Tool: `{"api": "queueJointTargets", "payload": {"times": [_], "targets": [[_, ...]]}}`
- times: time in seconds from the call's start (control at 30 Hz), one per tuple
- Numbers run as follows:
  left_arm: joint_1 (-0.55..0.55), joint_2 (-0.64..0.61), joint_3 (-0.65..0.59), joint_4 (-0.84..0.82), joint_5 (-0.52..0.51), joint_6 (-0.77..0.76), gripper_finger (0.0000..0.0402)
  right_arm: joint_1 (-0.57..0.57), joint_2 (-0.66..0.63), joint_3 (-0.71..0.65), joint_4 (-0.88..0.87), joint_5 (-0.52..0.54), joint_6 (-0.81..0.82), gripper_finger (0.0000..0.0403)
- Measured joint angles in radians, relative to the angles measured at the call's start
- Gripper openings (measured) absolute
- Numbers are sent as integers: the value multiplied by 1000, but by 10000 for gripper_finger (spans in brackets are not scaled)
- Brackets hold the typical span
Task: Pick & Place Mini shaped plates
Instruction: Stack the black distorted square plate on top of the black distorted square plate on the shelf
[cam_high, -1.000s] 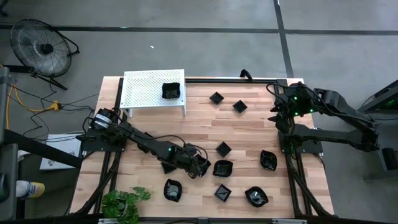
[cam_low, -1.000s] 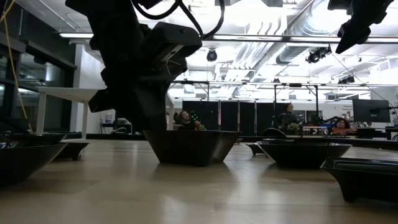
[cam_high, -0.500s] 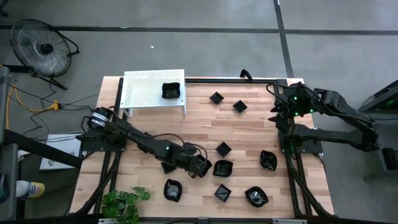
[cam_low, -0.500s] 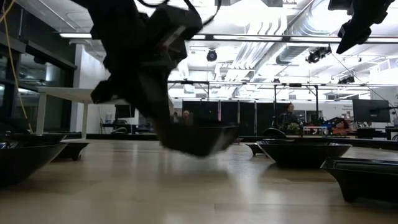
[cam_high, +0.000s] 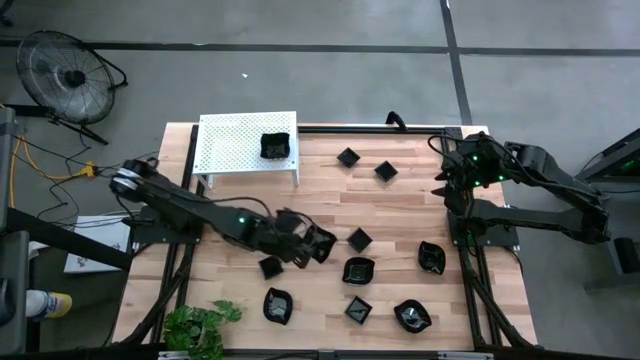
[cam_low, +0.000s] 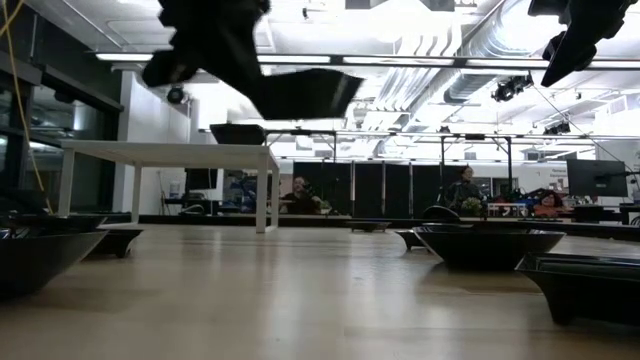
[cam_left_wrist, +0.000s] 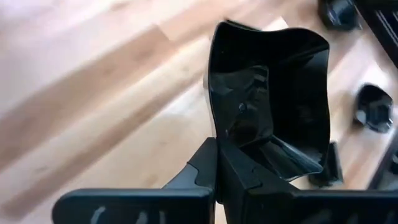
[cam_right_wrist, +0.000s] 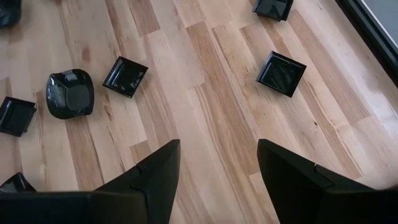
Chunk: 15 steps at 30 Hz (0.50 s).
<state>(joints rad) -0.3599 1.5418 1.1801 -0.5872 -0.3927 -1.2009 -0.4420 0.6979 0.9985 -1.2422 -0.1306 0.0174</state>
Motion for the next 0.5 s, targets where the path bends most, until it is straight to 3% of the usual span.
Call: {"api": "queueJointTargets", "payload": {"times": [0.27,0.5], "targets": [[25,-140,0,-141,-123,-50,0,0,0,0,0,0,-2,209],[174,-242,0,-230,-175,-20,0,0,1,0,1,2,7,209]]}}
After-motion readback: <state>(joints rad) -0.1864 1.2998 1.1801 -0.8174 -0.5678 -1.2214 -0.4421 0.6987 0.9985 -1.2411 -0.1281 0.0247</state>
